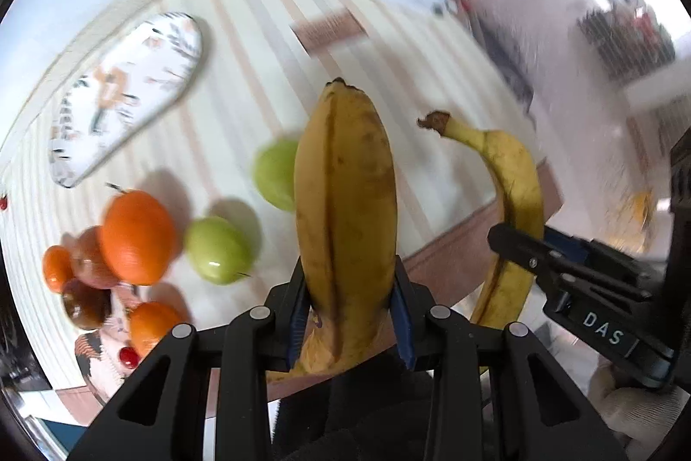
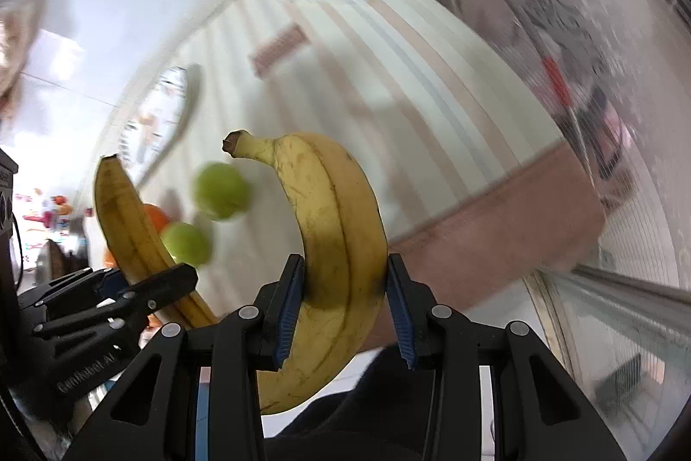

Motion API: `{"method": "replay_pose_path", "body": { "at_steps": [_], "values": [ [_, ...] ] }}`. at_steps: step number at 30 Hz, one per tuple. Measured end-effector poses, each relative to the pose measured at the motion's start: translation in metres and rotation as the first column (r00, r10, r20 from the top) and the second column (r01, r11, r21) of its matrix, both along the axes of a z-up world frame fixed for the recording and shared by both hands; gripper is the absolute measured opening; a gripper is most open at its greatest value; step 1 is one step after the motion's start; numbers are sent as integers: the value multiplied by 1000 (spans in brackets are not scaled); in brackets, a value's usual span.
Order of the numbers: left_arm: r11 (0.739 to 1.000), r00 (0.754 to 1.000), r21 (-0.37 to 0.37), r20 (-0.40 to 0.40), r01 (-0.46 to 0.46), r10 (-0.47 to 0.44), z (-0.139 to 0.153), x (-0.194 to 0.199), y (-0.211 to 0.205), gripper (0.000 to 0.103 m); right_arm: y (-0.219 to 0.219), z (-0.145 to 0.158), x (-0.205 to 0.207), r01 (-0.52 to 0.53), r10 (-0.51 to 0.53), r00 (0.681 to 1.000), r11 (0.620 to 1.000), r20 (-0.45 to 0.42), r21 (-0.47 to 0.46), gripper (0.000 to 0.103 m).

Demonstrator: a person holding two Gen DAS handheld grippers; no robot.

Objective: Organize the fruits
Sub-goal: 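Close the left tool on one banana while the right tool grasps the other banana, then carry both bananas to the floral plate and release them with both tools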

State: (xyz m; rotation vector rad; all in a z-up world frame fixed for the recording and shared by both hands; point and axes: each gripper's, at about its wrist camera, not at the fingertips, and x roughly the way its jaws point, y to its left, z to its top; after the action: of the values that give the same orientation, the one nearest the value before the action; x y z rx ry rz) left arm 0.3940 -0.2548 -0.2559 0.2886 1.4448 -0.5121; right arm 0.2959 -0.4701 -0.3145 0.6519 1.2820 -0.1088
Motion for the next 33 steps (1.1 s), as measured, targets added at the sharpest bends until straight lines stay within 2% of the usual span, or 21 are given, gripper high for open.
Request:
{"method": "replay_pose_path", "body": {
  "at_steps": [3,5,10,17,21,28,33],
  "values": [
    [998,998,-42,20,-52,53,36,24,18,31,14,26,26,-34,33,998,999,52,16,40],
    [994,995,-61,29,-94,96,50,48,41,31,29,39,45,-53,51,996,998,75,23,40],
    [980,979,-51,55,-193,196,47,102,91,31,77,55,107,-85,83,989,996,126,10,39],
    [941,941,-44,-69,-336,333,10,189,159,31,140,27,196,-85,78,993,993,91,77,35],
    [925,922,-36,-100,-379,374,-7,226,178,31,162,9,236,-109,107,992,993,74,34,34],
    [912,902,-37,-168,-409,398,-35,269,186,31,186,-7,269,-180,178,984,981,31,72,34],
    [907,886,-19,-224,-420,406,-57,287,189,31,185,-24,287,-217,223,975,962,-18,169,34]
  ]
}}
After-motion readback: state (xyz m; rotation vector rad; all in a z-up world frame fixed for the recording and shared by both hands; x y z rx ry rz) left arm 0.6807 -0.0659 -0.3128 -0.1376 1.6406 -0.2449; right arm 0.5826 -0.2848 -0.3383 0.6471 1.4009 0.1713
